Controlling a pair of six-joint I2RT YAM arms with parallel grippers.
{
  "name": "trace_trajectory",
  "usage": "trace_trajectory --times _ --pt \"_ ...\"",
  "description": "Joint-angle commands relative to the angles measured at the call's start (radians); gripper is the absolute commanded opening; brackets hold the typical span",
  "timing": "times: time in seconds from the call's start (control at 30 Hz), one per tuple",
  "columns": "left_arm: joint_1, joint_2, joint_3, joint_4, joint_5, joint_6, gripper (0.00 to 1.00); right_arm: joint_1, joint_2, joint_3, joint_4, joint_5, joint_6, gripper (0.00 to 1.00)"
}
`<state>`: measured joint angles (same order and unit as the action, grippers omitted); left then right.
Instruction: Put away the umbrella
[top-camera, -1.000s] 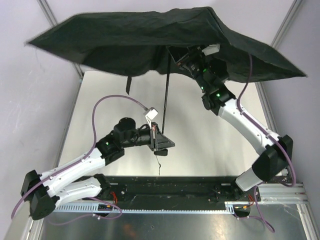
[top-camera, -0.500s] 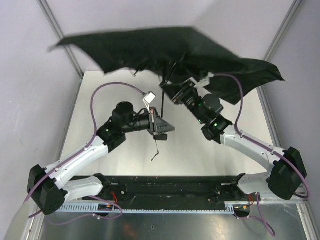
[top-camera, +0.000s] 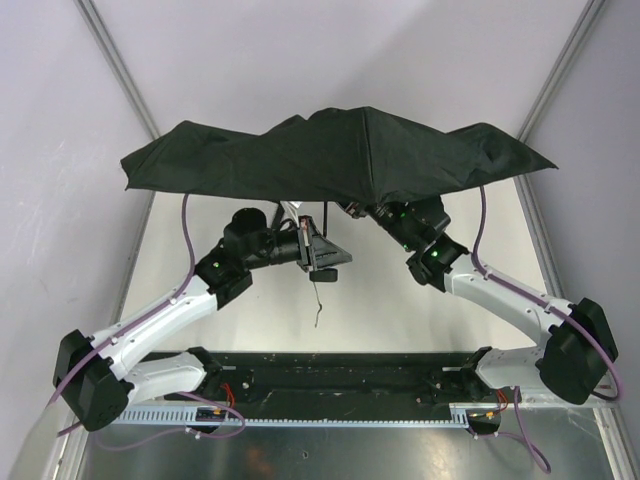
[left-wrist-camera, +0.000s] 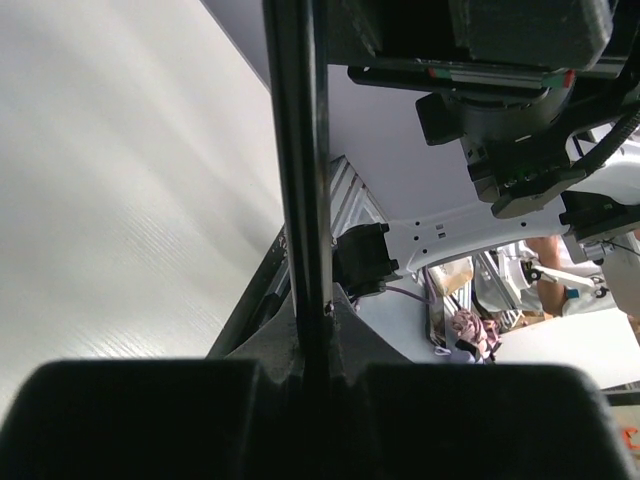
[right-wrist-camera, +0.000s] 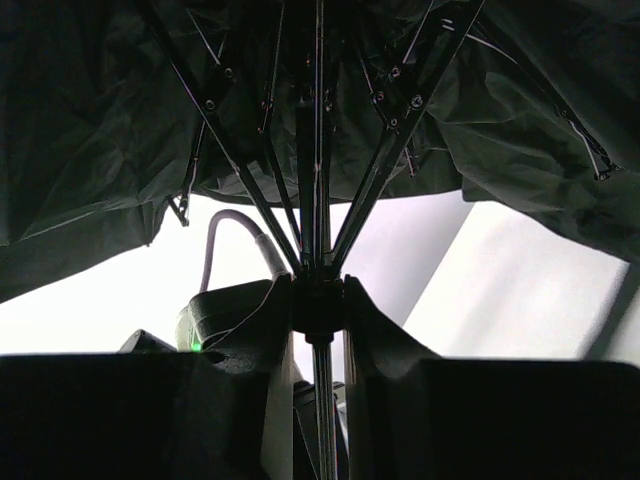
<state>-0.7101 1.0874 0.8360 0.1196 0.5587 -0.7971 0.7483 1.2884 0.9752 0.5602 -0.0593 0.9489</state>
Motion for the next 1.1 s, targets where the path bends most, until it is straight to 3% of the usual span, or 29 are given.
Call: trace_trajectory --times 0.0,0.37,0.6,1.07 --pt "0.013 -0.026 0.039 0.158 -0.054 0.045 0.0 0.033 -0.029 -0.03 0.022 -0.016 0.016 0.0" --pt "0.022 -0.012 0.061 0.158 -0.035 0.051 0.0 0.018 0.018 -0.067 0.177 -0.061 0.139 0.0" --pt "0.031 -0.023 0.104 0.137 -0.033 0.054 0.0 0.109 -0.007 -0.117 0.174 0.01 0.126 0.0" --pt "0.061 -0.061 0.126 0.135 -0.015 0.049 0.0 0.15 -0.049 -0.174 0.151 0.053 0.117 0.0"
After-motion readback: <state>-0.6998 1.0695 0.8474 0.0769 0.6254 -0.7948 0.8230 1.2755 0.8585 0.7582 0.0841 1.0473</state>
